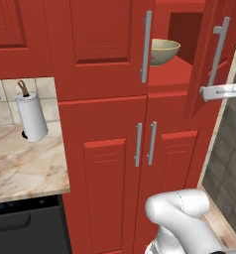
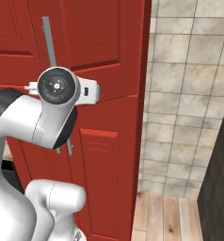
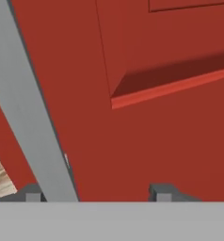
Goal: Retrieve the bowl from the cabinet, then place the raw meat into the bowl to avoid contamination.
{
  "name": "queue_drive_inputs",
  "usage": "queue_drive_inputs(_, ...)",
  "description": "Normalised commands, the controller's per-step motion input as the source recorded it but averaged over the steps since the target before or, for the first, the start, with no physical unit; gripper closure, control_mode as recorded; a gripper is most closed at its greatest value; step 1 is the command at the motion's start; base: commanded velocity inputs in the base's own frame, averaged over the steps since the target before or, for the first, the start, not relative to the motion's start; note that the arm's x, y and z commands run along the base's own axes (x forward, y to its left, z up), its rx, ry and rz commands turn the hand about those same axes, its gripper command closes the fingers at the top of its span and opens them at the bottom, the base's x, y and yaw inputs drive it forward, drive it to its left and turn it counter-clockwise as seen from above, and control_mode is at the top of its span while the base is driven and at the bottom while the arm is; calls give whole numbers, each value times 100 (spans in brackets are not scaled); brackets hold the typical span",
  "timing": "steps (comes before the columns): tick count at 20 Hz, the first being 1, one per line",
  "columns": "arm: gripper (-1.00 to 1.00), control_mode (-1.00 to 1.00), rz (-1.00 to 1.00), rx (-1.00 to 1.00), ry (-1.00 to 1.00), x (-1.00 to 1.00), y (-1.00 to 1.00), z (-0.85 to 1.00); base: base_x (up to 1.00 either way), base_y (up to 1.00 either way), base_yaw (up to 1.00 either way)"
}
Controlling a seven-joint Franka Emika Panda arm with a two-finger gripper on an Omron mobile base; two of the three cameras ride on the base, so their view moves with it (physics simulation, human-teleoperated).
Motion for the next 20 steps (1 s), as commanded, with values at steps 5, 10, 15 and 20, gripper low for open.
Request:
queue_drive_inputs(5,-100,-100,2,2,2,-23,-21,3,0,0,0)
queue_drive_inputs(10,-100,-100,0,0,1,-3,1,0,0,0,0)
queue_drive_inputs(15,-100,-100,-4,0,0,-38,5,7,0,0,0)
queue_drive_inputs(20,-100,-100,-6,-4,0,-68,9,15,0,0,0)
